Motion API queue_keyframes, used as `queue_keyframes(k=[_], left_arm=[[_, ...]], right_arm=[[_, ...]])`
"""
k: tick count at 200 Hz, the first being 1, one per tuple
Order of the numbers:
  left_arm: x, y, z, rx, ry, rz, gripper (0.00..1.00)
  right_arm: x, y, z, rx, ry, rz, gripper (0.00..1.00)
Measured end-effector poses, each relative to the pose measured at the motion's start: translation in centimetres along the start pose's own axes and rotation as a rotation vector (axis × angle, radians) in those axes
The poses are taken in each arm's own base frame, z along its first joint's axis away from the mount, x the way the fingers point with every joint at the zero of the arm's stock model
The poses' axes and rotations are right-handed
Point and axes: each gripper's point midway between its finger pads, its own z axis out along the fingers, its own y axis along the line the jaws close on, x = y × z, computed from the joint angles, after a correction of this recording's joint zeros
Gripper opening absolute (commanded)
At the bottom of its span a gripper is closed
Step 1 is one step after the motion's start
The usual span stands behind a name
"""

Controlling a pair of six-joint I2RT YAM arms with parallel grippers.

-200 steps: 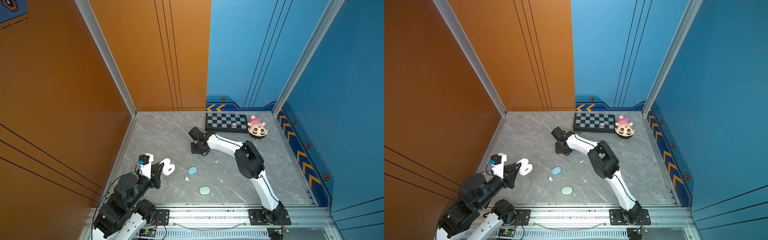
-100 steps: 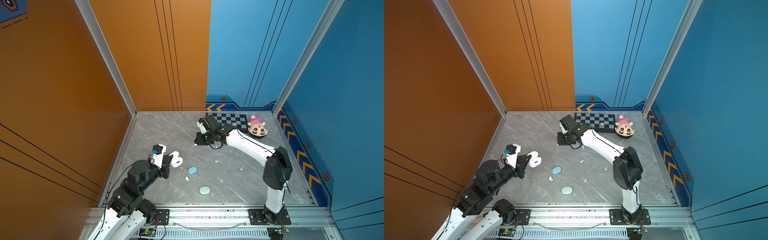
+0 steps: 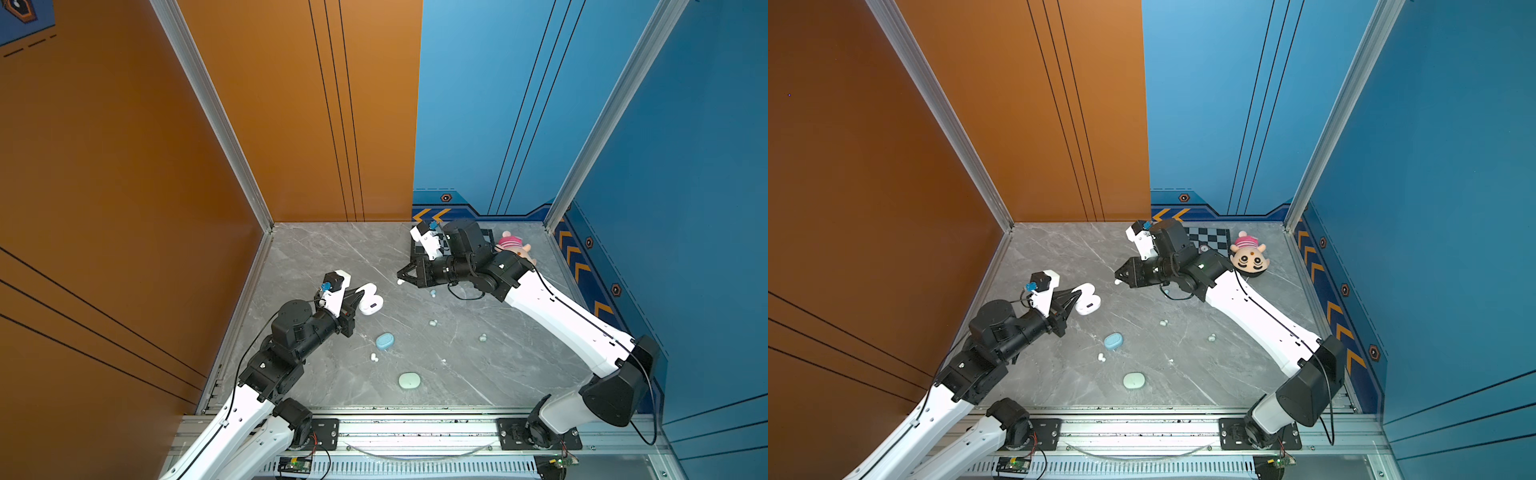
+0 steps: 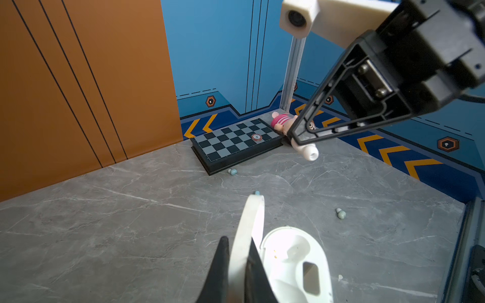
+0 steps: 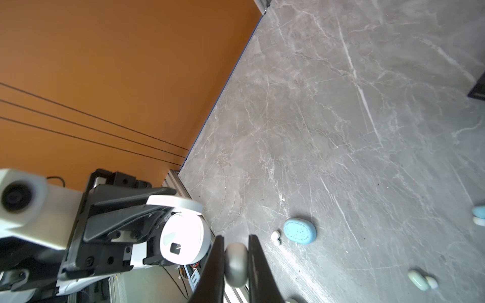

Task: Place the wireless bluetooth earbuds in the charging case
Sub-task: 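Carry the earbud with the right gripper above the open case in the left gripper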

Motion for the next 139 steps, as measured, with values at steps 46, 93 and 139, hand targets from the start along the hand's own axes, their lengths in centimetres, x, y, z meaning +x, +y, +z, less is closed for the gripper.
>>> queue_keyframes(k=[46, 93, 139], left_arm=[[0.3, -0.3, 0.9, 0.023, 0.015, 0.007, 0.0], [-0.9, -0.5, 0.8, 0.032, -0.017, 0.013, 0.0], [-1.0, -0.6, 0.8, 0.037, -0.022, 0.014, 0.0]], right_arm=[[1.2, 2.0, 0.5, -0.042, 0.032, -0.071, 0.12], [1.5, 2.7, 1.3, -0.054, 0.047, -0.105, 0.13], [1.4, 2.6, 2.6, -0.048, 0.061, -0.118, 0.13]])
